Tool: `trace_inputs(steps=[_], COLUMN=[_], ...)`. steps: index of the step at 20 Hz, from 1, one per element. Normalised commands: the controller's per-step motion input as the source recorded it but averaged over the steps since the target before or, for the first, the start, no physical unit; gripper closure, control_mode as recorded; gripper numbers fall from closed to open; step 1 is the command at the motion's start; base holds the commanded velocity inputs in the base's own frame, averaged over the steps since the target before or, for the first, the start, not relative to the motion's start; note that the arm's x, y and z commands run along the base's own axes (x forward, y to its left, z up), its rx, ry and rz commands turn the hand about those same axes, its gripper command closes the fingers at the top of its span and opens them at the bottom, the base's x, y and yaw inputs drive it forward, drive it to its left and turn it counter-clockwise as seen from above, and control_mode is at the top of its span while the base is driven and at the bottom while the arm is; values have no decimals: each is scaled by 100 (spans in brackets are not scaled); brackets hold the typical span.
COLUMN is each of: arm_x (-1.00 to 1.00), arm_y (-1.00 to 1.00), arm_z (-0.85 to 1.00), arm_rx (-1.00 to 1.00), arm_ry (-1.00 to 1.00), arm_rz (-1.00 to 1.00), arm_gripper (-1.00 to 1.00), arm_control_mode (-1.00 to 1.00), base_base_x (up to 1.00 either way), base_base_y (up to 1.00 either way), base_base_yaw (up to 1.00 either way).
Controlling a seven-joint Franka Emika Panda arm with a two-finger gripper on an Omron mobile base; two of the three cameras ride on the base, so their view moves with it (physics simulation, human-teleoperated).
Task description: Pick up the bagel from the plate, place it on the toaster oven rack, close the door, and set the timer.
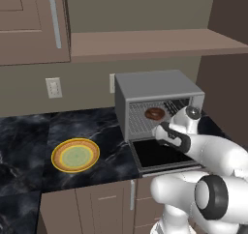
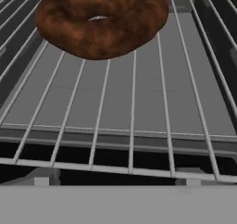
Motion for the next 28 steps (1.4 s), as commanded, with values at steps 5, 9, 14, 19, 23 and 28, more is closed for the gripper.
trace_inputs(steps=[5,9,14,19,23,28], arm_x=[29,15,1,19,-6,-17], arm_y=[9,8,3,1,0,0], arm_z=[-28,-2,9,33,31,35], arm_rx=[0,0,-4,-4,-1,0], arm_ry=[-12,-6,0,0,0,0], arm_rz=[0,0,0,0,0,0], arm_gripper=[-100,-100,-100,-100,-100,-100], arm_control_mode=[-100,-100,-100,-100,-100,-100], base_base_x=[0,0,0,0,0,0], base_base_y=[0,0,0,0,0,0], base_base_yaw=[0,0,0,0,0,0])
